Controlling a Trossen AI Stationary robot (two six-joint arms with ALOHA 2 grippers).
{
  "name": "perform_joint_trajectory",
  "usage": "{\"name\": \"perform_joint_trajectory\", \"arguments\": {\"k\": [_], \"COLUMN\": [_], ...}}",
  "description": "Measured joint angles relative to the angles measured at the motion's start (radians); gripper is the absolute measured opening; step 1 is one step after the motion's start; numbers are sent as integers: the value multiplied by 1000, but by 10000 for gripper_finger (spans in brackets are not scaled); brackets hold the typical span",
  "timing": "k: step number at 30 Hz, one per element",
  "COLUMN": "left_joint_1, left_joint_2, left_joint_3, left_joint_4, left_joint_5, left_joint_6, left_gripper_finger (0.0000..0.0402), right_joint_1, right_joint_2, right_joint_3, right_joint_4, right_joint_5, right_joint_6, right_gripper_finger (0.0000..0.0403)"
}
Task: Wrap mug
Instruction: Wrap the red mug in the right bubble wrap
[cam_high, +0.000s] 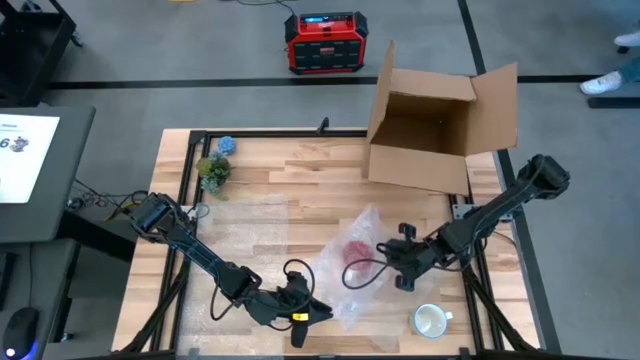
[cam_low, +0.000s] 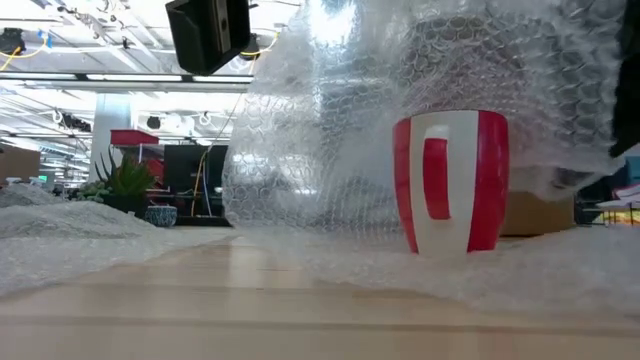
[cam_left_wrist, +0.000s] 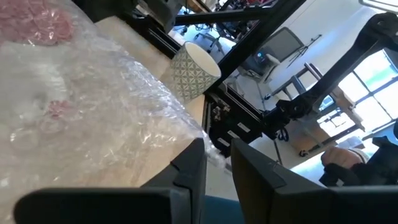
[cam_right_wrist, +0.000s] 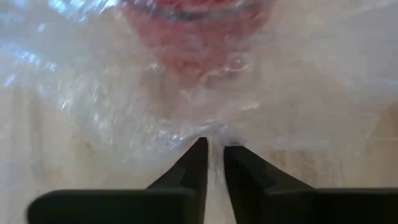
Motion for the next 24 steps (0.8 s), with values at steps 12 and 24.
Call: {"name": "perform_joint_trajectory", "arguments": {"k": [12,24], "left_joint_1": [1,-22], "left_joint_2": [0,0], "left_joint_3": [0,0], "left_joint_4": [5,6], "left_joint_5": [-1,34], "left_joint_6": [10,51], "left_gripper_finger": [58,58], "right_joint_1": [32,183], "right_joint_2": [-21,-22], "right_joint_3": [155,271], "right_joint_4": [-261,-544], "right_joint_5": [2,62], "right_joint_6": [1,197], "right_gripper_finger": [12,1]}}
